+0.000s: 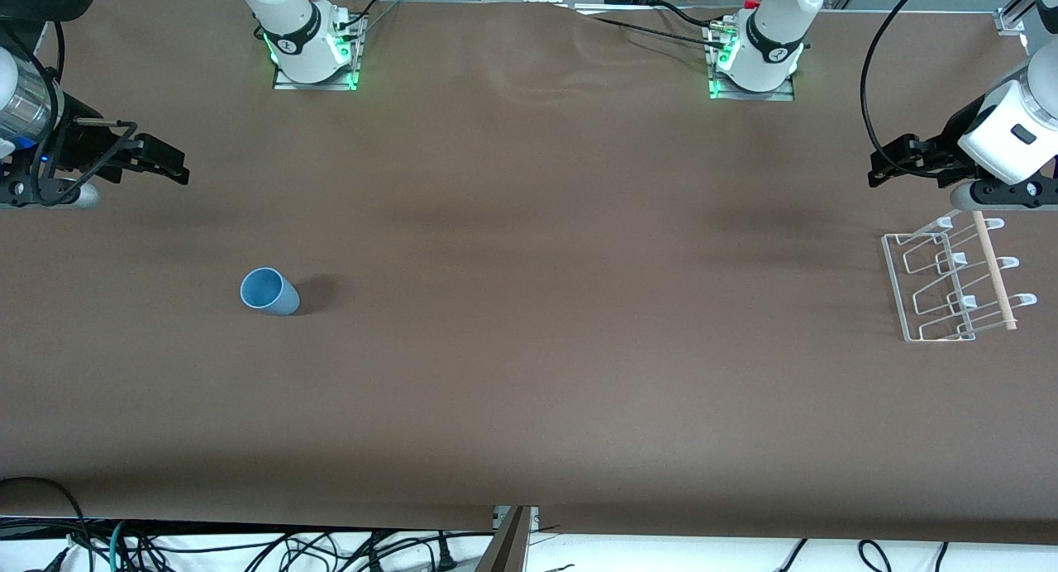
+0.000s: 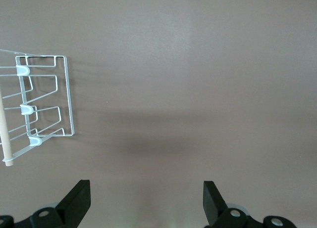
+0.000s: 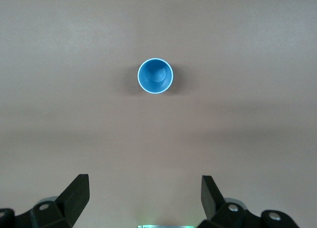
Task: Transfer cup to left arm and place on rack
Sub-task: 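Move the right gripper down toward the light-blue cup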
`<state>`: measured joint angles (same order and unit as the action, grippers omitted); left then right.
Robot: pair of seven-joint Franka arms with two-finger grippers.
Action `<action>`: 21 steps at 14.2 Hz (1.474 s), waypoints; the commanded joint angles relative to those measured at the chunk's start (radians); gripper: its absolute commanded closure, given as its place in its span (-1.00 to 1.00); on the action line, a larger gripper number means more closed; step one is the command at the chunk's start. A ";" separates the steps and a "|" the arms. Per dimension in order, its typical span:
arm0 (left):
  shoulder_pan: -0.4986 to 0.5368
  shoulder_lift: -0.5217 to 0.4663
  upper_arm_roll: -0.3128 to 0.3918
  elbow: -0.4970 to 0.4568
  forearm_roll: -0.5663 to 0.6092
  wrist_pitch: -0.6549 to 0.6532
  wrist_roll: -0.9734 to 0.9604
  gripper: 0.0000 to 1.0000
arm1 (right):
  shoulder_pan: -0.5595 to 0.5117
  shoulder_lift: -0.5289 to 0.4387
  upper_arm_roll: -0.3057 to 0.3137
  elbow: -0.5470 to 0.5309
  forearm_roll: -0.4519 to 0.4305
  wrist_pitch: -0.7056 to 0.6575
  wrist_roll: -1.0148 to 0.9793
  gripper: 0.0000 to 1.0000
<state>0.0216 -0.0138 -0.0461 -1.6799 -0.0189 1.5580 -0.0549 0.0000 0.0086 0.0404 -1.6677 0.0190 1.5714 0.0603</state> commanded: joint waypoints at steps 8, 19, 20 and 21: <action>0.000 0.011 0.000 0.026 0.005 -0.021 0.000 -1.00 | 0.018 0.004 0.006 0.013 -0.016 -0.011 0.010 -0.99; 0.001 0.011 0.000 0.026 0.005 -0.021 0.000 -1.00 | 0.018 0.004 0.004 0.013 -0.016 -0.013 0.012 -0.99; 0.001 0.011 0.000 0.026 0.005 -0.021 0.000 -1.00 | 0.018 0.005 0.004 0.013 -0.016 -0.013 0.012 -0.99; 0.000 0.011 0.000 0.026 0.005 -0.021 0.000 -1.00 | 0.018 0.004 0.004 0.013 -0.016 -0.011 0.012 -0.99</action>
<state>0.0216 -0.0138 -0.0460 -1.6799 -0.0189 1.5579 -0.0549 0.0160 0.0090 0.0424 -1.6677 0.0189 1.5703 0.0603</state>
